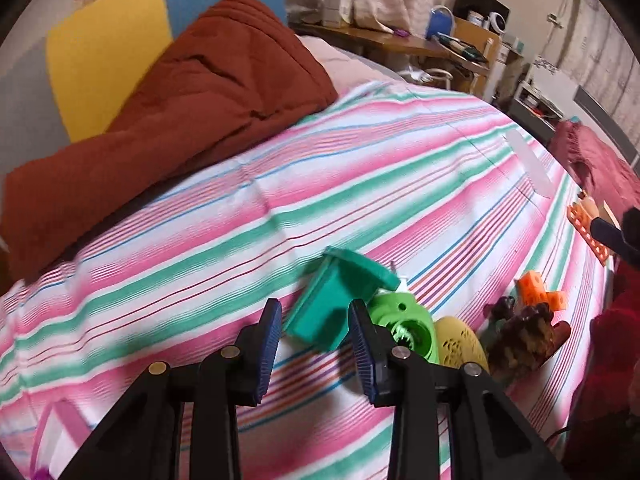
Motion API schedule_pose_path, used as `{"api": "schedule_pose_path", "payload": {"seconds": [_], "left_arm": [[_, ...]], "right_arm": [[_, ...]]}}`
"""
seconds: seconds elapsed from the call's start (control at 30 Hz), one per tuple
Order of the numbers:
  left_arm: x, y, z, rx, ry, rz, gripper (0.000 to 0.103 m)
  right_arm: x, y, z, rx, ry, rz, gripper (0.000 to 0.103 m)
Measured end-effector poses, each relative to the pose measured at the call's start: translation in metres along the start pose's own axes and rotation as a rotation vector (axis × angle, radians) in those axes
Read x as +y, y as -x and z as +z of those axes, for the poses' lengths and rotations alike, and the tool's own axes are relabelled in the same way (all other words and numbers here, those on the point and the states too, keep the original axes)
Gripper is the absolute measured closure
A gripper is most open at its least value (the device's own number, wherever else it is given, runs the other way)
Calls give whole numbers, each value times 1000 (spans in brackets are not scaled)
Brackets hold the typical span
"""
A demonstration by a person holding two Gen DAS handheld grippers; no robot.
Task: Organize rigid objects
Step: 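Reach the left gripper to the teal spool and grasp it, then lift the teal spool with the left gripper while the right gripper reaches the brown brush ball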
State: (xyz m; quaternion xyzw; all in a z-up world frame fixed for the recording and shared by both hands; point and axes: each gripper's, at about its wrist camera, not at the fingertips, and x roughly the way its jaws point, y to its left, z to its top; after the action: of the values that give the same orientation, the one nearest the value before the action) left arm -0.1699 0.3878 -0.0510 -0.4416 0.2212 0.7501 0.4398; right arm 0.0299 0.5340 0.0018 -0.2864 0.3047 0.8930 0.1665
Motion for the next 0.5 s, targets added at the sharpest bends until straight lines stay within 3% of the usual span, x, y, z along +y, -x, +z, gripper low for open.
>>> {"api": "schedule_pose_path", "payload": {"seconds": [0.17,0.33,0.5], "left_arm": [[-1,-19,10,15,-2,-66,67],[1,-23,10,-7,36,-75,65],[9,-39,13,30,115,-72,64]], "right_arm": [[0,-1,0,9,-2,0,14],[-2,-2,0,12,-10,-3,14],[-1,-3,0,11,-5,-15,14]]}}
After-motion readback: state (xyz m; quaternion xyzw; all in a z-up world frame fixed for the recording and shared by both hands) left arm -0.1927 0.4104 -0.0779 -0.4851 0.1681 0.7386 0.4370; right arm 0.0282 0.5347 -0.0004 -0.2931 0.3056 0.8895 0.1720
